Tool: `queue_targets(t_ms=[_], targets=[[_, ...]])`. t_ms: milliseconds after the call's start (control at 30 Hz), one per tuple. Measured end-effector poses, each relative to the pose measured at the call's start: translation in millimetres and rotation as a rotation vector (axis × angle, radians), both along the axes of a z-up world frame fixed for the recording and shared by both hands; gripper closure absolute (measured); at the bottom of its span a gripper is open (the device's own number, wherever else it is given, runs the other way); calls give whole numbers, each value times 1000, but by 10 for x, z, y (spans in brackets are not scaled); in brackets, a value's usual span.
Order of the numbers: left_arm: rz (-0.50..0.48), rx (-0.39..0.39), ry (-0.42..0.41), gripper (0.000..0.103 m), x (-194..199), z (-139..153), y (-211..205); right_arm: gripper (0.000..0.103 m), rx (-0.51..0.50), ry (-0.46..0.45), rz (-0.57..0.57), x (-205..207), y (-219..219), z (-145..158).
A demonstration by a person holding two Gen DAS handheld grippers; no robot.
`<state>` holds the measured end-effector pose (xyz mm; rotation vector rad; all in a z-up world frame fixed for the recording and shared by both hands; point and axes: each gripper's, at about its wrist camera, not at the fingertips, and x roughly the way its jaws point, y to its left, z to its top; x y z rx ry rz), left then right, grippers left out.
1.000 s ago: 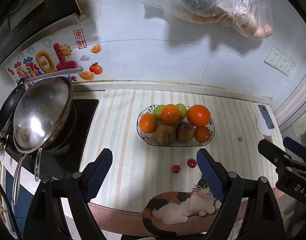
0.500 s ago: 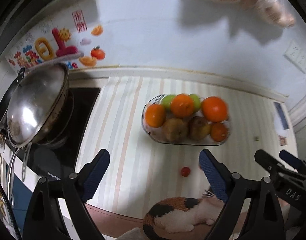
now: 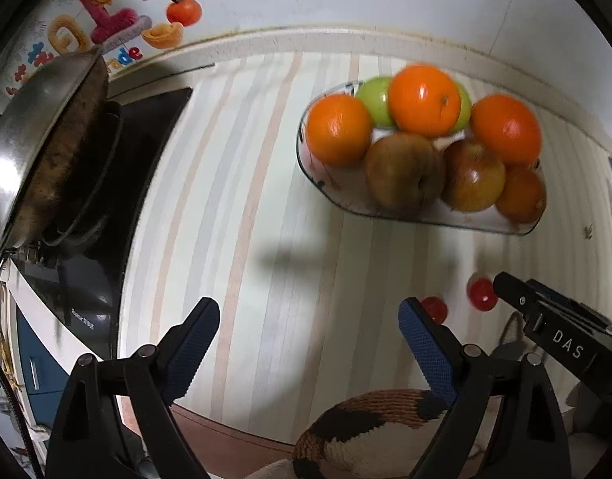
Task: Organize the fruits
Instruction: 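Grasp a cherry tomato with the left gripper while the right gripper grasps the other, then lower both cherry tomatoes onto the floral plate and open both grippers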
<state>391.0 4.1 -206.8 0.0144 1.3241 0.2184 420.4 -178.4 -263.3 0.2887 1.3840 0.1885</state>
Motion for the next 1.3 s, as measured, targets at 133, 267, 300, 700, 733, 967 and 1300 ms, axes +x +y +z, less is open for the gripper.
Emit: queue_targets(t_ms=[133,267,300,700,733,967,1300], targets=[[-3,-29,32,11,4,-139,-32,58,8,8,29,3,105,-110],[-2,-73,53,11,-5,-226,-66,72,2,14,67,-16,235,-209],[-11,-80,57,11,-7,-245,-91,72,6,2,65,-31,239,-220],[-177,-163,67,42,53,-420,-574,72,-17,-15,-25,-270,-278,-103],[-189,-168,69,43,64,-449,-630,72,-21,-15,-31,-281,-316,-103],[-244,-161,83,61,108,-575,-844,72,-17,-20,-51,-331,-411,-72],[-238,-183,78,79,72,-601,-782,72,1,-30,-63,-342,-451,-12]])
